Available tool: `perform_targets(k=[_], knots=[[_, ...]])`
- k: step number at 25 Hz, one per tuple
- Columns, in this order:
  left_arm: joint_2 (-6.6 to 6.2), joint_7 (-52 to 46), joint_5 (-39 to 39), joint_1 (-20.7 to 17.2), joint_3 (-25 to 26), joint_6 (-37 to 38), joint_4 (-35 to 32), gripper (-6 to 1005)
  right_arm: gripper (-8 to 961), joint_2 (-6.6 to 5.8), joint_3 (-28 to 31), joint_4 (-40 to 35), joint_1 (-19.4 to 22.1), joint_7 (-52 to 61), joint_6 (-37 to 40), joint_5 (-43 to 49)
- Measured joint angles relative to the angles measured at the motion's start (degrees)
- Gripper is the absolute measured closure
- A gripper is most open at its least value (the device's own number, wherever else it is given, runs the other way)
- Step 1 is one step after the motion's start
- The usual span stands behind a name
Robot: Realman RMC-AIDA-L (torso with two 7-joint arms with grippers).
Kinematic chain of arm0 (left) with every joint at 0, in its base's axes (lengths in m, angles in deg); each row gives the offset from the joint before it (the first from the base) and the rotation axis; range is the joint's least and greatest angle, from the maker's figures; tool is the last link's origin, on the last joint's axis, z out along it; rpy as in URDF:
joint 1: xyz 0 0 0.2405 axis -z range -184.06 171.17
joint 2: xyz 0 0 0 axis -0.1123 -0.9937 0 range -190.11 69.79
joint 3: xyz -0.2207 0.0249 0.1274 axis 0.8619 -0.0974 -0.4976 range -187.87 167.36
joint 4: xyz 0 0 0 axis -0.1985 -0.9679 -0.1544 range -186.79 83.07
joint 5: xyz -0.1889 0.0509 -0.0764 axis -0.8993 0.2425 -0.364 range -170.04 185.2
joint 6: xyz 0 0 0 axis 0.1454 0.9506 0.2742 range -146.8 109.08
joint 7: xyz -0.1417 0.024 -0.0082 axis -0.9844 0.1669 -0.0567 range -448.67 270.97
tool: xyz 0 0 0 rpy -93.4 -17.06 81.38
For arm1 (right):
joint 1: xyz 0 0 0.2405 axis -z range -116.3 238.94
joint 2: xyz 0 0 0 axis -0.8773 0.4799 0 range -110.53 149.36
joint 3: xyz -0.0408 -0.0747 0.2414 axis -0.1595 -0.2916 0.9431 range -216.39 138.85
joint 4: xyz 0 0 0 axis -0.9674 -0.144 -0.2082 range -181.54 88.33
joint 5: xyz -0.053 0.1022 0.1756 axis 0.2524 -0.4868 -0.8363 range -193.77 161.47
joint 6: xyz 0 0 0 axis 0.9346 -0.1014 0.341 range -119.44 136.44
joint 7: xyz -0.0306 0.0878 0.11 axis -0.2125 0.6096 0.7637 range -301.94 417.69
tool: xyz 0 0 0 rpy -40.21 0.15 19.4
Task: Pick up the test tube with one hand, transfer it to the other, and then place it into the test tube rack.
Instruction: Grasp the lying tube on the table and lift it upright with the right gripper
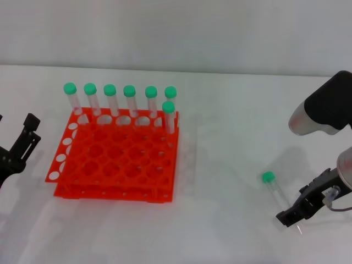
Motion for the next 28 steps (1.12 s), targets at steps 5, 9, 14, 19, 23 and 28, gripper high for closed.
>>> perform_targets(k=[5, 9, 14, 19, 23, 28], knots=[[0.04, 0.0, 0.0, 0.0, 0.0, 0.0, 0.1, 122, 131, 0.08, -0.3, 1.1, -0.3, -0.8, 0.1, 0.0], [0.04, 0.0, 0.1, 0.1, 0.0, 0.0, 0.3, 122, 170, 0.11, -0.4, 2.1, -0.6, -1.0, 0.4, -0.3], [0.04, 0.0, 0.1, 0.1, 0.0, 0.1, 0.4, 122, 348, 0.21, -0.9, 3.5, -1.2, -1.3, 1.1, -0.3], [0.04, 0.0, 0.2, 0.1, 0.0, 0.1, 0.4, 122, 465, 0.32, -2.0, 5.9, -2.5, -1.3, 1.9, -0.4], [0.11, 0.0, 0.2, 0.1, 0.0, 0.2, 0.4, 122, 470, 0.34, -2.3, 7.8, -3.6, -1.3, 2.6, -0.4], [0.13, 0.0, 0.2, 0.1, 0.0, 0.3, 0.4, 123, 475, 0.32, -2.3, 9.8, -4.9, -1.3, 2.9, -0.5]])
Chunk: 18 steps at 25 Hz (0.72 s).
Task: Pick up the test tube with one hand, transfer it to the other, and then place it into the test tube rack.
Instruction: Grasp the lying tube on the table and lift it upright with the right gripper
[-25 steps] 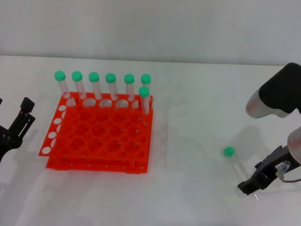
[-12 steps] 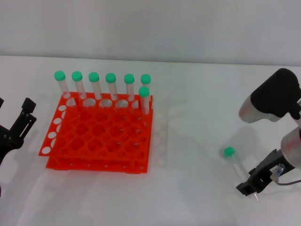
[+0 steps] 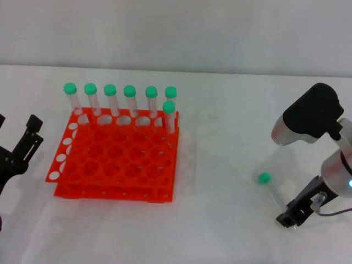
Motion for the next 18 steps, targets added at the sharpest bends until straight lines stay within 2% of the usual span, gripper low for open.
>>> perform_targets(k=[4, 10, 18], knots=[[0.00, 0.0, 0.0, 0.0, 0.0, 0.0, 0.0, 123, 480, -0.01, 0.0, 2.3, -1.1, 0.0, 0.1, 0.2], [0.00, 0.0, 0.0, 0.1, 0.0, 0.1, 0.0, 123, 688, -0.06, -0.1, 2.9, -1.9, -0.1, 0.3, 0.4], [0.00, 0.0, 0.0, 0.2, 0.0, 0.1, 0.0, 123, 748, -0.21, -1.5, 4.0, -2.7, -0.5, 0.4, 0.5]])
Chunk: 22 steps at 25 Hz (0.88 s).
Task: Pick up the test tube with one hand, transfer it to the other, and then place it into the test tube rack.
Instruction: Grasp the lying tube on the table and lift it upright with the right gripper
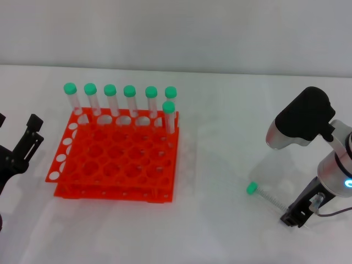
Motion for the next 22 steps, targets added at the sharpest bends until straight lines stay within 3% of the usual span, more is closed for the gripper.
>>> perform_targets(k=[15, 22], knots=[[0.00, 0.0, 0.1, 0.0, 0.0, -0.1, 0.1, 124, 753, -0.02, 0.7, -0.2, 0.3, -1.8, 1.0, 0.1], [-0.11, -2.7, 3.2, 1.5, -0.1, -0.4, 0.0, 124, 752, -0.17, 8.6, -6.8, 3.0, -6.1, 0.4, -0.4]])
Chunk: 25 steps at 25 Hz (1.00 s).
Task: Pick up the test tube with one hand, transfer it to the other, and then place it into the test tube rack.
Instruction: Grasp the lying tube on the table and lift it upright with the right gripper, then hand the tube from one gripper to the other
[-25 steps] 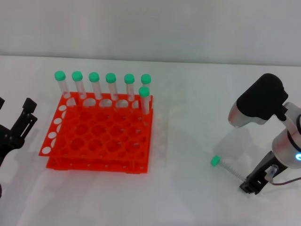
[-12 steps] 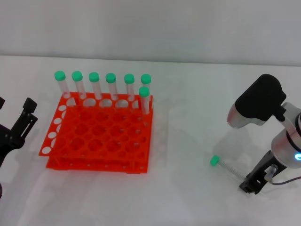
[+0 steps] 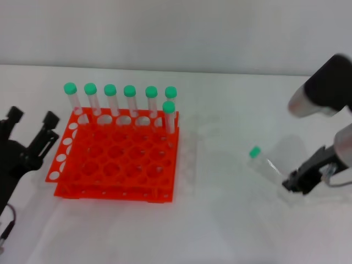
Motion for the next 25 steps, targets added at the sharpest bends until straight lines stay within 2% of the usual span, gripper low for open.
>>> perform_targets(k=[3, 7, 12, 18, 25], knots=[[-0.31, -5.0, 3.5, 1.9, 0.0, 0.3, -0.6, 124, 752, 0.20, 4.7, -4.3, 3.2, -4.3, 2.1, -2.3], [-0.60, -15.6, 11.0, 4.5, 0.0, 1.8, -5.1, 124, 752, -0.03, 9.2, -6.5, 8.0, -13.2, 8.7, -11.9], [-0.50, -31.0, 21.5, 9.2, -0.1, 3.5, -10.3, 124, 753, -0.01, 9.5, -6.2, 12.8, -23.8, 17.4, -19.6], [-0.38, -40.8, 30.9, 15.0, -0.1, 4.9, -11.2, 124, 752, 0.10, 7.9, -3.0, 13.8, -34.6, 20.6, -28.5], [-0.09, -44.2, 33.9, 19.8, -0.1, 6.9, -10.4, 125, 753, 0.15, 5.1, -3.2, 14.2, -39.1, 20.7, -30.2]])
